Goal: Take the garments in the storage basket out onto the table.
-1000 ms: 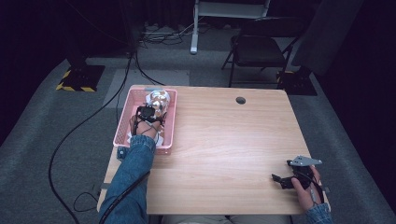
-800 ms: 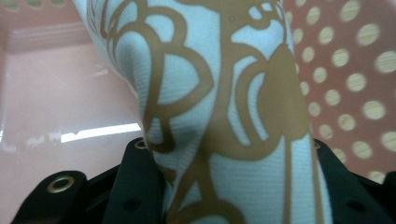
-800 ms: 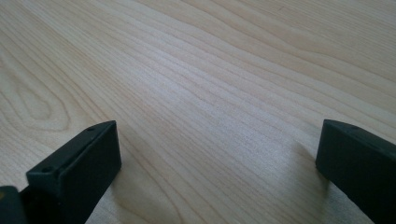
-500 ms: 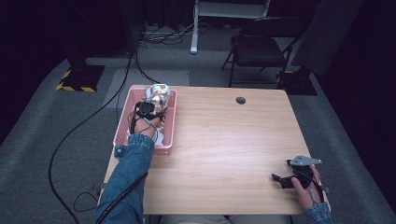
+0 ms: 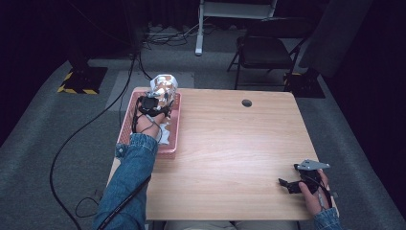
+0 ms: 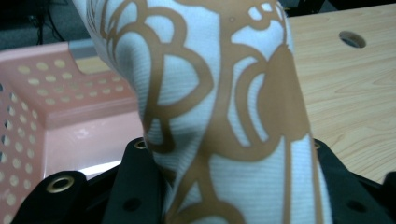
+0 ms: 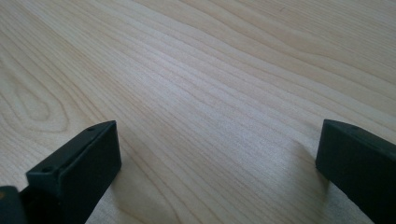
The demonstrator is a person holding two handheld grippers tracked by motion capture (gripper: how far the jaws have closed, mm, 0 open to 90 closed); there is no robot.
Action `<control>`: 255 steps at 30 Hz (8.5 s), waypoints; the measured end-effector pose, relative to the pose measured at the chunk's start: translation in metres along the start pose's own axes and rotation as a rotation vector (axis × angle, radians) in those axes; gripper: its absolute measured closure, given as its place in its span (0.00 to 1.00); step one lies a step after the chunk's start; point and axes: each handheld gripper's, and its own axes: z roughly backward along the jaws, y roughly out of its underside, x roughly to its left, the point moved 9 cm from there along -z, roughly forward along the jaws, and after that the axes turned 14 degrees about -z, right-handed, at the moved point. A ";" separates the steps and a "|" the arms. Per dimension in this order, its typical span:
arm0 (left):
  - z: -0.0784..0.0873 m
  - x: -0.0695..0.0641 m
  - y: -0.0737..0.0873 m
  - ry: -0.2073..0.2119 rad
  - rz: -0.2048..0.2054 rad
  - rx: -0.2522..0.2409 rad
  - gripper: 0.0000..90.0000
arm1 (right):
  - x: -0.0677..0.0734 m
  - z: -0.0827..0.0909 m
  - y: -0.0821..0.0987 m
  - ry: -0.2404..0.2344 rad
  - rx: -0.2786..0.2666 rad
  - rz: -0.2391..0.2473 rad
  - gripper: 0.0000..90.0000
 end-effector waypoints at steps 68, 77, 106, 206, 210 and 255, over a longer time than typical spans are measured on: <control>-0.009 -0.145 -0.070 0.193 -0.072 -0.205 0.66 | 0.000 0.000 0.000 -0.004 0.001 0.005 0.00; -0.019 -0.159 -0.066 0.216 -0.071 -0.201 0.66 | 0.000 0.000 0.000 -0.005 0.002 0.010 0.00; -0.054 -0.180 -0.038 0.257 -0.056 -0.138 0.66 | 0.001 0.000 0.000 -0.007 0.003 0.011 0.00; -0.056 -0.197 -0.013 0.243 -0.075 -0.155 0.12 | 0.002 0.000 0.000 -0.019 0.004 0.022 0.00; -0.044 -0.196 -0.017 0.239 -0.091 -0.173 0.13 | 0.002 0.000 0.000 -0.019 0.005 0.022 0.00; 0.034 -0.214 -0.008 0.345 -0.151 -0.314 0.13 | 0.002 0.000 0.000 -0.020 0.005 0.022 0.00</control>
